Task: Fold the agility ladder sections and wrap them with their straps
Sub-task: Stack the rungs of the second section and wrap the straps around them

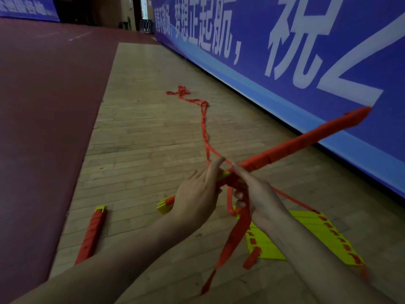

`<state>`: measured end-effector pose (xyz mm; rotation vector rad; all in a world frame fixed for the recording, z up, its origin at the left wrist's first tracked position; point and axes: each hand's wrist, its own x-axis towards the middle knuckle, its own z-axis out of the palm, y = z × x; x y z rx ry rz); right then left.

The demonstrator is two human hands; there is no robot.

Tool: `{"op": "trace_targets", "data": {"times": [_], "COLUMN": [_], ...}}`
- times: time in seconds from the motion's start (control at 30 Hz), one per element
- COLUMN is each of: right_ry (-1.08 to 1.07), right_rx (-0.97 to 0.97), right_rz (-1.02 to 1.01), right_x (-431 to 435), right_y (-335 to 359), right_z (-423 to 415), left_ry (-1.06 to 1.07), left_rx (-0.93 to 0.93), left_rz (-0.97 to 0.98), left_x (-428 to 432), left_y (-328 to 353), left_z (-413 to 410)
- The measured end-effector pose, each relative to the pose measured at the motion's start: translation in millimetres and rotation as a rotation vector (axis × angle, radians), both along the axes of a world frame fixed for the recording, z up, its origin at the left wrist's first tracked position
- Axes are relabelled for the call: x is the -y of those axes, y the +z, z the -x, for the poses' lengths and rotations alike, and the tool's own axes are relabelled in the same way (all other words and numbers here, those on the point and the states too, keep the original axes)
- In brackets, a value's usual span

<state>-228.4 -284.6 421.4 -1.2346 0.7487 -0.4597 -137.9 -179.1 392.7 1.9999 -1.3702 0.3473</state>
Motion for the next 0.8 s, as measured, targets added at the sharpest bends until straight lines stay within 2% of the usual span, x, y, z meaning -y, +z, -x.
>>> {"op": "trace_targets", "data": {"times": [0.07,0.13,0.27,0.37,0.5,0.57,0.63,0.8], "right_ry": [0.004,0.028,0.148,0.211,0.268,0.294,0.295,0.294], "right_rx": [0.053,0.113,0.182,0.236,0.261,0.258,0.214,-0.007], "right_rz": [0.009,0.012,0.029,0.021,-0.024,-0.019,0.038,0.308], "right_x": [4.1,8.2,13.2,17.6,22.5,25.9,28.5,23.3], "right_y": [1.1,4.5,8.3,11.9,8.7,4.6,1.3,-11.9], "right_z": [0.3,0.6,2.6,5.1,6.3,6.8,7.7,4.4], "left_ry": [-0.018,-0.04,-0.315,-0.462,-0.534,-0.529,-0.549,-0.414], "left_rx": [-0.137,-0.26,-0.903,-1.218,-1.489,-1.575,-1.582,-1.397], "left_rz": [-0.063,-0.218,-0.368,-0.333,-0.225,-0.159,-0.104,-0.036], "left_x": [-0.3,-0.5,-13.7,-25.6,-28.1,-27.4,-25.4,-18.8], "left_y": [8.8,19.6,31.4,29.8,25.0,22.5,19.6,9.8], "left_z": [-3.6,-7.3,-19.8,-29.1,-27.9,-24.0,-23.0,-23.0]}}
